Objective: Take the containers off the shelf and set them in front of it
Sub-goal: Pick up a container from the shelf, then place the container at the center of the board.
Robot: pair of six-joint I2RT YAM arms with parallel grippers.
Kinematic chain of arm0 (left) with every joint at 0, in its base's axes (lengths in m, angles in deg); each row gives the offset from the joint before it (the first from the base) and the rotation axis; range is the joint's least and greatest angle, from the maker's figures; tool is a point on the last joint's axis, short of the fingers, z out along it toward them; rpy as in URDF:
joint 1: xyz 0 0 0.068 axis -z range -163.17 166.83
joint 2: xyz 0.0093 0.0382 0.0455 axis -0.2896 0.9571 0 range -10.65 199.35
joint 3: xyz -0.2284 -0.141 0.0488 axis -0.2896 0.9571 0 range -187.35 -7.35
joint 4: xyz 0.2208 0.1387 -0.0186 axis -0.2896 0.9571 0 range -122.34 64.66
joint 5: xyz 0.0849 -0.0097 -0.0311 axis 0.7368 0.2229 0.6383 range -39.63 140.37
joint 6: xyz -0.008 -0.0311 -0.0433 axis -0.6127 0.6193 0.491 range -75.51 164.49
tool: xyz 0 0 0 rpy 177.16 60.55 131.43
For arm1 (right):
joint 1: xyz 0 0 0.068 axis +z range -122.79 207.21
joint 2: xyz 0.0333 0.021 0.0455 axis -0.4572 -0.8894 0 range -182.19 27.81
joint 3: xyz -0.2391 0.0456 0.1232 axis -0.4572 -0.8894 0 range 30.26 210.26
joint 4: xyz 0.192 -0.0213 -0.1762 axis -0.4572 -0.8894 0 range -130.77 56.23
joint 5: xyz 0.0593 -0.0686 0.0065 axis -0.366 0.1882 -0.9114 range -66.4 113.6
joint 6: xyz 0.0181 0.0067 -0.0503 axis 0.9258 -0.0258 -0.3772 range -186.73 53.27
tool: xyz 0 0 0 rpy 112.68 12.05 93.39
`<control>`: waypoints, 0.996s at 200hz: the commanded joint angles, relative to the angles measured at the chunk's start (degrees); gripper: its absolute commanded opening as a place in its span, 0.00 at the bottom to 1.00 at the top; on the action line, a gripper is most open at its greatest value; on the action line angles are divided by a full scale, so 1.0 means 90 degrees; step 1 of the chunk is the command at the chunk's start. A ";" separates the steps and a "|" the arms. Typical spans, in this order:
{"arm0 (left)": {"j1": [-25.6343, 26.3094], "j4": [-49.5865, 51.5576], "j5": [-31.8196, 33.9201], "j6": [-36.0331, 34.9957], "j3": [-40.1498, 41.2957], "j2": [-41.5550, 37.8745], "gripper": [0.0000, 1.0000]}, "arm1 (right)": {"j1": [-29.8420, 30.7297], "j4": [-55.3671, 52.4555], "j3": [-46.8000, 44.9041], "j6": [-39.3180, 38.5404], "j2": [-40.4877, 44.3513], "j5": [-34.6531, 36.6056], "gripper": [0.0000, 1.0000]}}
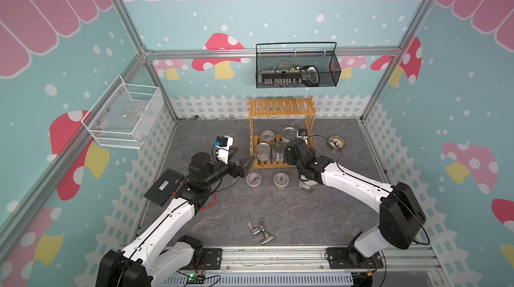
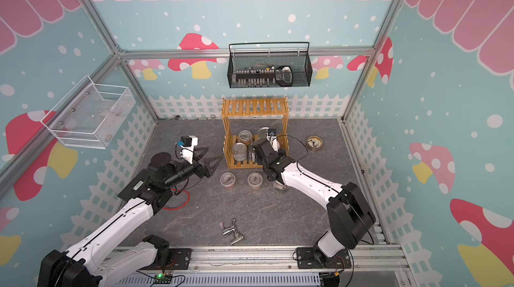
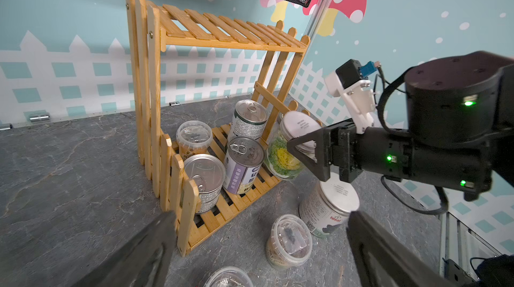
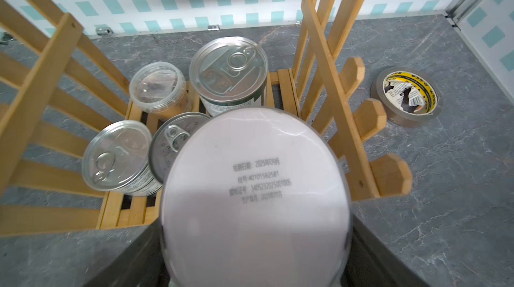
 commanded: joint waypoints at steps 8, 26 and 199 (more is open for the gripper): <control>-0.0050 -0.0077 -0.0084 -0.0042 0.0022 0.0052 0.99 | 0.0384 0.0175 -0.0143 -0.0594 0.0569 -0.0069 0.70; -0.0056 -0.0072 -0.0084 -0.0041 0.0024 0.0057 0.99 | 0.0495 -0.0028 -0.0225 -0.0573 0.0877 0.0036 0.69; -0.0058 -0.0102 -0.0288 0.0041 -0.0004 0.0017 0.99 | -0.1683 -0.2310 -0.1833 0.0478 0.3493 0.0547 0.68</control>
